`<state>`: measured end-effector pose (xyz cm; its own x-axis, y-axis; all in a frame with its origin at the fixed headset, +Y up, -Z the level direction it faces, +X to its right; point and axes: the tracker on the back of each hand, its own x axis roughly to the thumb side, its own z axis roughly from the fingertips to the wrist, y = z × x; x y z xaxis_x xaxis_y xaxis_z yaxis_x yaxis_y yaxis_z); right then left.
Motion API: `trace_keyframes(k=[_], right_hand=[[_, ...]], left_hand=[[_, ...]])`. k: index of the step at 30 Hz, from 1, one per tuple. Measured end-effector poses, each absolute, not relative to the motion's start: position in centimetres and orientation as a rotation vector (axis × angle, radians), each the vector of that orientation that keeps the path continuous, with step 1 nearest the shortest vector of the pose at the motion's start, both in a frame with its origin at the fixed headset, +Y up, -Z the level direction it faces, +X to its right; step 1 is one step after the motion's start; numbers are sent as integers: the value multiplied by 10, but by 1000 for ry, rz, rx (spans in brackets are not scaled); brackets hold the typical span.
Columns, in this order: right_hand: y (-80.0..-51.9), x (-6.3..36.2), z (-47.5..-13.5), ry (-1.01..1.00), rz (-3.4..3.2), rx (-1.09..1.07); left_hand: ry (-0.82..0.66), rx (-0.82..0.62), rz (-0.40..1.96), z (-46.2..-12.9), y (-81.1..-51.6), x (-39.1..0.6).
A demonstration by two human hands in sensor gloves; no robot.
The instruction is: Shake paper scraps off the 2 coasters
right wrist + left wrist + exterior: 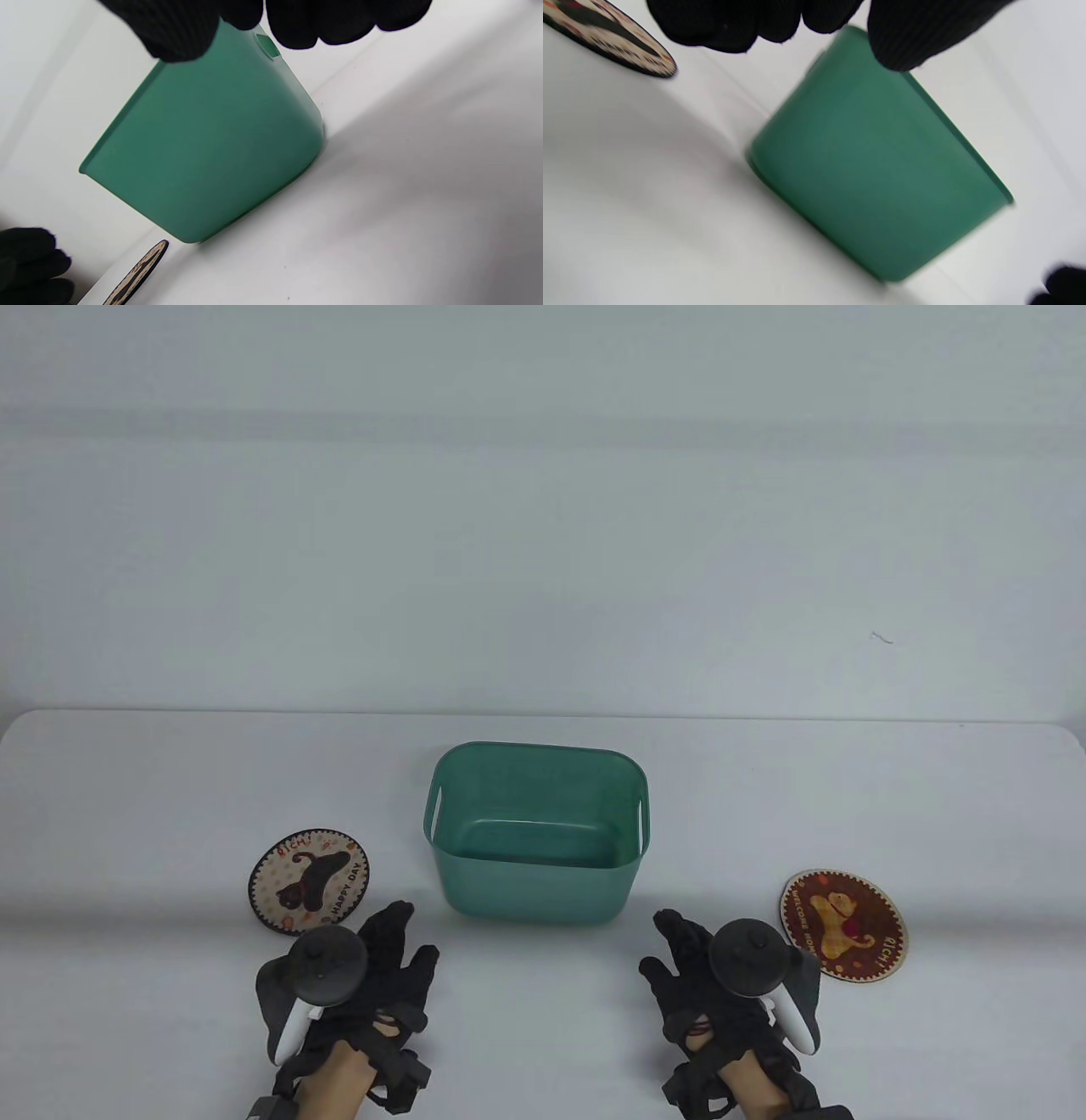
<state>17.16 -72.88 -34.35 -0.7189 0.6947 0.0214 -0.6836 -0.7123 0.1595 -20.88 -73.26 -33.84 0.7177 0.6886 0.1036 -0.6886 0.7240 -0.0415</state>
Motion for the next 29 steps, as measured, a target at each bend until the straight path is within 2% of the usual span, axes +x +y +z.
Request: trace_keyframes(k=[8, 29], right_hand=[[-741, 167, -345, 229, 2406, 128], [-745, 166, -347, 247, 2449, 129]], left_hand=[[-219, -143, 616, -343, -746, -183], [-193, -188, 642, -346, -750, -187]])
